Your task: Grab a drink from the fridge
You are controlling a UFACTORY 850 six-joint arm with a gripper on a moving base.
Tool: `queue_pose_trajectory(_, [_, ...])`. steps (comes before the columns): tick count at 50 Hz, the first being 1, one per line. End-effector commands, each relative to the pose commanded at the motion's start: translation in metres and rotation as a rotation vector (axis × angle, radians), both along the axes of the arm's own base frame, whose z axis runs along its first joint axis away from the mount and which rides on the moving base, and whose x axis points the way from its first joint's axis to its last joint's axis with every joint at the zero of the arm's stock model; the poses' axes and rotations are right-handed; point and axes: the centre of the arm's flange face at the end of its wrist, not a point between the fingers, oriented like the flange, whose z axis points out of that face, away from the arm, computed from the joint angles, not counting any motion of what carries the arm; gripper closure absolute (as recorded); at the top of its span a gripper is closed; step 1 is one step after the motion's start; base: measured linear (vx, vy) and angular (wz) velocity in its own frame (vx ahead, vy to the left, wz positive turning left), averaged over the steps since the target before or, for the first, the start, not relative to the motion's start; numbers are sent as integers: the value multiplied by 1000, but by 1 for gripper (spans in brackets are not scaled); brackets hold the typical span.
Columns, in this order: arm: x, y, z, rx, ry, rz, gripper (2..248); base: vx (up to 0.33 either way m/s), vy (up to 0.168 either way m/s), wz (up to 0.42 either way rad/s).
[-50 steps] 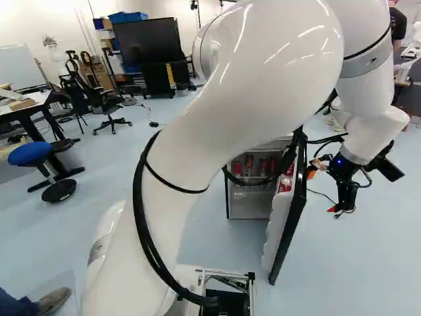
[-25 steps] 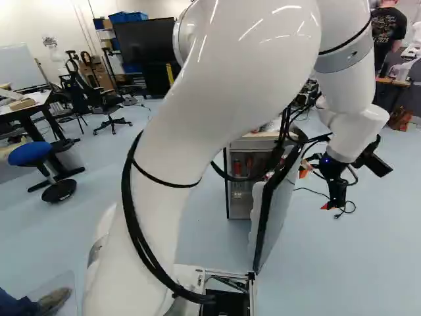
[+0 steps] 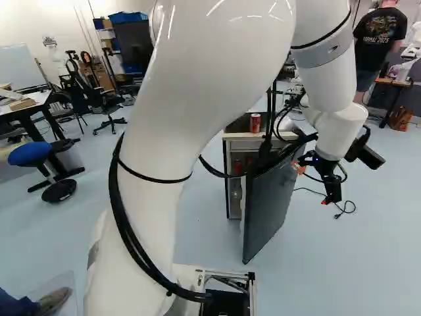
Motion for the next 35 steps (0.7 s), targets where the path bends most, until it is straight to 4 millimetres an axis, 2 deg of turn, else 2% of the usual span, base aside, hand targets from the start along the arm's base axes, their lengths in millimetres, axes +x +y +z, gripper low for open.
queue_pose_trajectory(28, [-1,50,0,28,20,48,3,0,0,0])
queue_pose_trajectory(35, [-1,61,-5,38,29,61,3,0,0,0])
